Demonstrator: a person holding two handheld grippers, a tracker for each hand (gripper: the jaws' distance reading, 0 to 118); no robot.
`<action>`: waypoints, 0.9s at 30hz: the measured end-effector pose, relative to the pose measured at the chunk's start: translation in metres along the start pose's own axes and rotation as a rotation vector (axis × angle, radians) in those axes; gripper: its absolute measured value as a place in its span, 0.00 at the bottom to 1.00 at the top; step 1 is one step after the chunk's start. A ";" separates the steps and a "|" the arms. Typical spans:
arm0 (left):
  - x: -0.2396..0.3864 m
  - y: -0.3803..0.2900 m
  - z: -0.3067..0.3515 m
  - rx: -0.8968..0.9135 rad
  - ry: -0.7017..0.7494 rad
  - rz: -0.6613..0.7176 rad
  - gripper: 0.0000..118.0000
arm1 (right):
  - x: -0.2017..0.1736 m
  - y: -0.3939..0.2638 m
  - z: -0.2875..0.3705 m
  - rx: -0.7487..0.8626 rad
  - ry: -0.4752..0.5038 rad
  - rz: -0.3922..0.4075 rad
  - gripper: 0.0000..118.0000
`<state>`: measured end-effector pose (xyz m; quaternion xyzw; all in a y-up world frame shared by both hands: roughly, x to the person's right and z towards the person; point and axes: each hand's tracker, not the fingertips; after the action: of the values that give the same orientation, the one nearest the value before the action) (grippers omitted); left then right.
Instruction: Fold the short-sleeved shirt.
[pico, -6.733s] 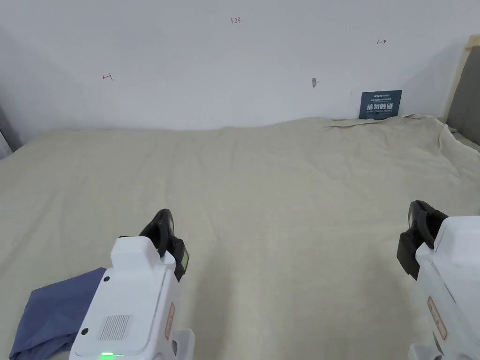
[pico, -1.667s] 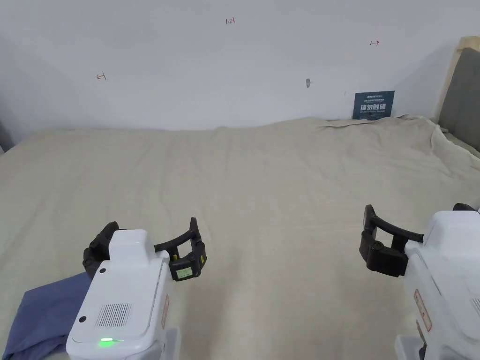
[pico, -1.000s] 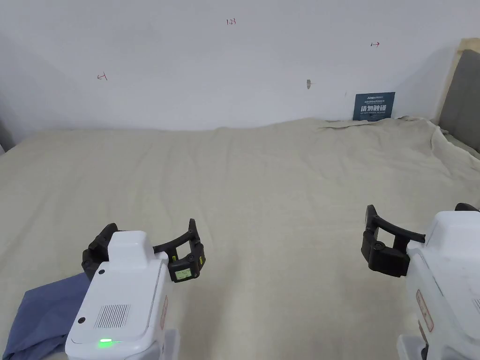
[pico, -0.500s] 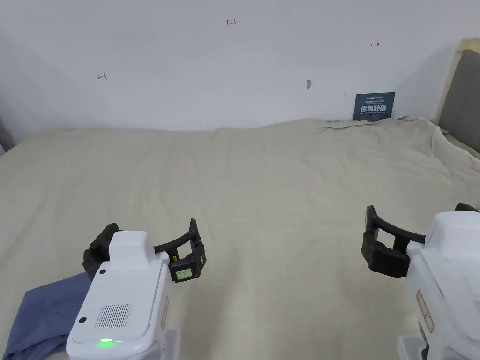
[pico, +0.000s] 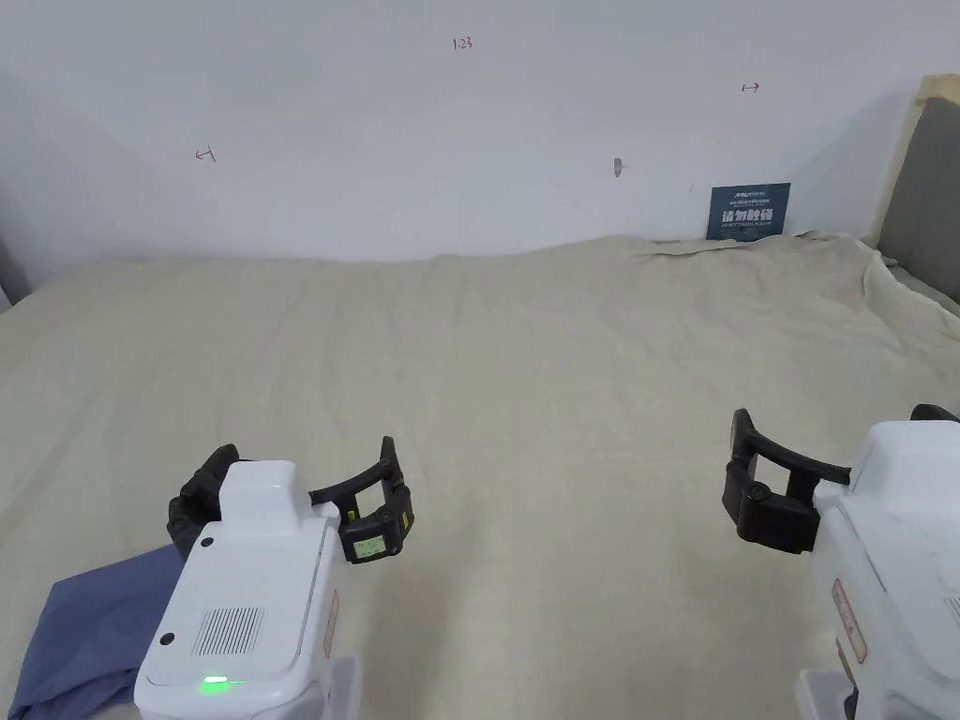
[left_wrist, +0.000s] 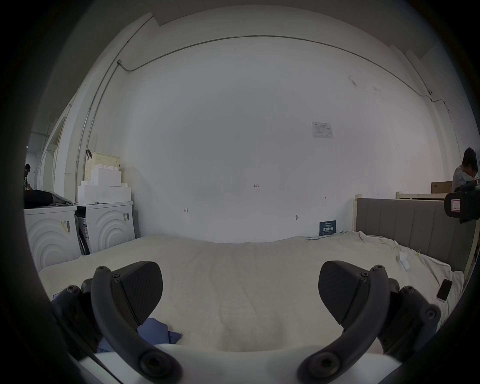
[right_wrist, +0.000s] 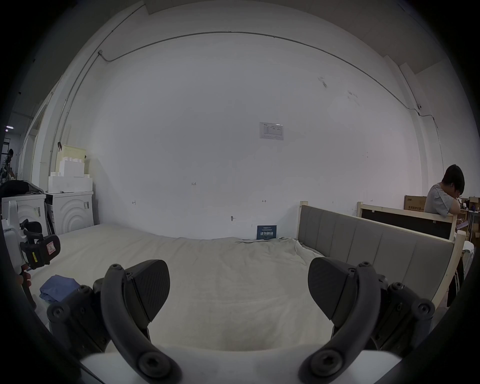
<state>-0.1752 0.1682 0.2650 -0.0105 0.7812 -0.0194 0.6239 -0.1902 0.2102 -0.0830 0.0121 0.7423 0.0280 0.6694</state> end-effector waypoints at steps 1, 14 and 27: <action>0.000 0.000 0.000 0.000 0.000 -0.002 1.00 | 0.000 0.000 0.000 -0.001 0.000 0.000 0.92; 0.000 0.000 0.000 0.000 -0.003 -0.005 1.00 | 0.000 -0.001 0.000 -0.003 0.003 -0.003 0.92; 0.001 0.000 0.001 -0.001 -0.006 0.000 1.00 | -0.001 0.002 0.001 -0.019 -0.001 -0.006 0.92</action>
<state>-0.1743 0.1682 0.2636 -0.0106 0.7792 -0.0191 0.6264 -0.1889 0.2122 -0.0821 0.0035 0.7416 0.0333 0.6701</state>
